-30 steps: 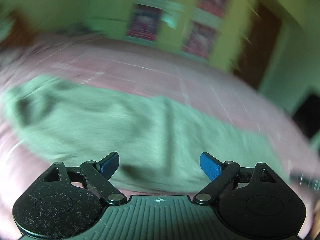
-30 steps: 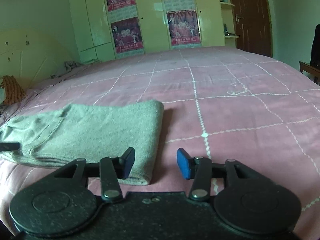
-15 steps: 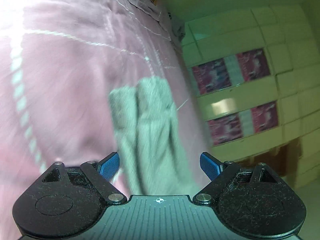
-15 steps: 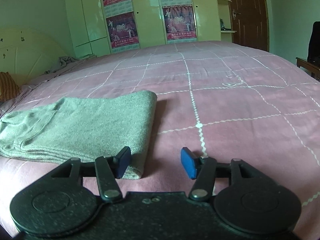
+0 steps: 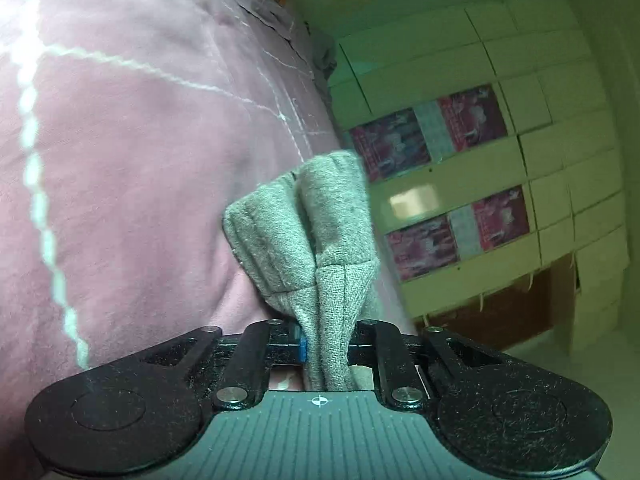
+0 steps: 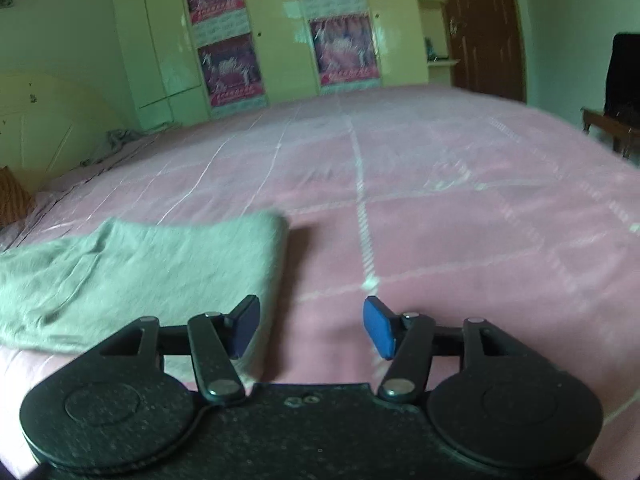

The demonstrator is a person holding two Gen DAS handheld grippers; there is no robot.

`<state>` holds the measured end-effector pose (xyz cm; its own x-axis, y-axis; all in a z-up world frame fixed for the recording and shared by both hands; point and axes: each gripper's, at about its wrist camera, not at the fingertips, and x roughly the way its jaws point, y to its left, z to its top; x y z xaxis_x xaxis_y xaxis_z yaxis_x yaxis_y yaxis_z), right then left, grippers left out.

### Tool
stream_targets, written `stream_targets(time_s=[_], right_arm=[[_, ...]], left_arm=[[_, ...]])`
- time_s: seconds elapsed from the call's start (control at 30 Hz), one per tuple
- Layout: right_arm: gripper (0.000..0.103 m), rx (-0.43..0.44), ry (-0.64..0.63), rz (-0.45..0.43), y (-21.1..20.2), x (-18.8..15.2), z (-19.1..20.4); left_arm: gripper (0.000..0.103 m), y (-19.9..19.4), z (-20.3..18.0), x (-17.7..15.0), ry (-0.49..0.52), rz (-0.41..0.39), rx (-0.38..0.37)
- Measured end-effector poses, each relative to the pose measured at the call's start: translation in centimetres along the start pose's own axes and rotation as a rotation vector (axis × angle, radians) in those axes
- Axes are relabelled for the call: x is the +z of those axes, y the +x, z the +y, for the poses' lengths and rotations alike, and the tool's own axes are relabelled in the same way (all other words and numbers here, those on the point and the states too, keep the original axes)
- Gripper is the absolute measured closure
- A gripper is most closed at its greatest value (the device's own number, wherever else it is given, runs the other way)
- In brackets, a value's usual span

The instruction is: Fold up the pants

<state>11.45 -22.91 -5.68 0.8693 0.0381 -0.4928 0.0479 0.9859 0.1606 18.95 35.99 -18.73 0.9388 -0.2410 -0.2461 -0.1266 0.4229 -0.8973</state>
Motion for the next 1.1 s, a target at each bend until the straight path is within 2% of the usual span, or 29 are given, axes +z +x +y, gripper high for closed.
stream_targets(time_s=[0.03,0.2,0.37,0.5,0.53,0.6,0.63,0.73,0.83,0.97,1.1], right_arm=[[0.046,-0.016,0.005,0.004,0.2,0.4,-0.7],[0.046,-0.073,0.059,-0.009,0.4,1.4,-3.9],[0.046,-0.128,0.075,-0.013,1.1,1.2,-6.6],[0.046,-0.174,0.177,-0.042,1.2,1.5,-9.5],[0.045,-0.185,0.205,-0.057,1.1,1.5,-10.2],[0.045,-0.196,0.249,-0.079,1.0,1.4,-11.2],[0.045,-0.194,0.269,-0.084,1.0,1.3,-11.6],[0.045,-0.178,0.309,-0.092,1.2,0.9,-12.4],[0.045,-0.159,0.331,-0.106,1.1,0.6,-12.8],[0.045,-0.151,0.373,-0.123,0.6,0.2,-13.1],[0.043,-0.142,0.43,-0.142,0.2,0.1,-13.8]], left_arm=[[0.088,0.4,-0.3,0.2,0.011,0.008,0.004],[0.079,2.2,0.6,1.2,-0.069,0.043,-0.023],[0.078,3.3,-0.7,1.7,-0.038,0.089,0.007],[0.078,3.6,-1.3,1.9,-0.052,0.095,0.051],[0.079,3.7,-2.1,2.1,-0.025,0.096,0.097],[0.085,4.0,-5.2,1.9,0.142,0.089,0.189],[0.086,4.1,-6.8,1.5,0.212,0.082,0.205],[0.087,4.2,-11.1,1.1,0.304,0.048,0.153],[0.087,5.0,-16.3,0.4,0.391,0.057,0.043],[0.087,8.5,-23.0,-2.6,0.481,0.121,-0.091],[0.087,11.9,-27.9,-7.5,0.596,0.237,-0.181]])
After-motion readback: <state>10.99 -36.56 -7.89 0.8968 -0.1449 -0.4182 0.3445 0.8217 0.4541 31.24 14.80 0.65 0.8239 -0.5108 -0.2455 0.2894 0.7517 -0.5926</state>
